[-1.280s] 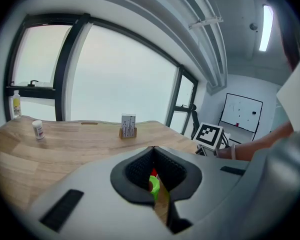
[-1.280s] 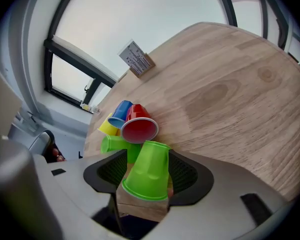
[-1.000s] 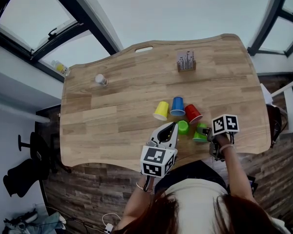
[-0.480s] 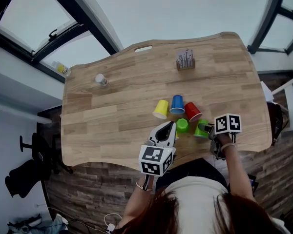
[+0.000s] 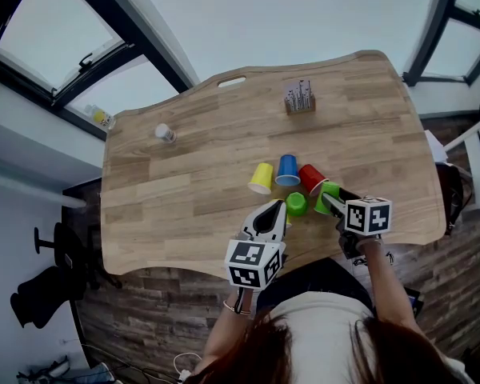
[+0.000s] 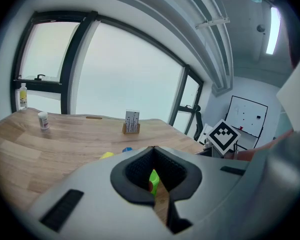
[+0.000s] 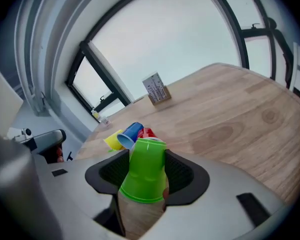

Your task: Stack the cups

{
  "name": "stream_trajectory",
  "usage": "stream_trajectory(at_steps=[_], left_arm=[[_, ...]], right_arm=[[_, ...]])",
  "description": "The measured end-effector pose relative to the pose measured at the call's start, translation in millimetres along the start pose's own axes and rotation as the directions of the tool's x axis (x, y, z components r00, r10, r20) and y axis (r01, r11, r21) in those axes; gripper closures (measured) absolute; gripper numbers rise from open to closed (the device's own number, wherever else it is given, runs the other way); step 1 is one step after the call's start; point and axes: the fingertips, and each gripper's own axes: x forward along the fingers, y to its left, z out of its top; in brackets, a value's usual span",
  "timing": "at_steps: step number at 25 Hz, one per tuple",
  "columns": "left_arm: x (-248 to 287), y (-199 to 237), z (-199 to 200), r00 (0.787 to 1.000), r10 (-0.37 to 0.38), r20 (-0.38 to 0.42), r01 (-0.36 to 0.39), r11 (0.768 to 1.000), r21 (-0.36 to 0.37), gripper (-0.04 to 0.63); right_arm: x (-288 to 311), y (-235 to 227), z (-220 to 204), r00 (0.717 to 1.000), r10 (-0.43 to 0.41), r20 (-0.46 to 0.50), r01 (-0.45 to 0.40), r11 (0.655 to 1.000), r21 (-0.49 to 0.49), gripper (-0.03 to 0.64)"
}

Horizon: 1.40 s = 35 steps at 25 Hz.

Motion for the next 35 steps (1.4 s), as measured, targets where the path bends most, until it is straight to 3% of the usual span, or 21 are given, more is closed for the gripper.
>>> stream_trajectory(at_steps=[10, 20, 35], left_arm=[[-6, 5, -2, 1.0, 0.021, 0.009, -0.021, 1.0, -0.004, 0.577], [-11, 9, -9, 0.999, 0.045, 0.001, -0.045, 0.999, -0.025, 0.577], [-19, 18, -10, 0.998, 0.066, -0.005, -0.066, 0.998, -0.018, 0.577]], right_arm=[[6, 10, 13, 0.991, -0.033, 0.132, 0.068, 0.961, -0.269, 0.368], [19, 16, 16, 0.982, -0.009, 0.191, 0.088, 0.909, -0.408, 0.368], [19, 22, 6, 0.974, 0.006, 0.227, 0.12, 0.835, -0.537, 0.364]])
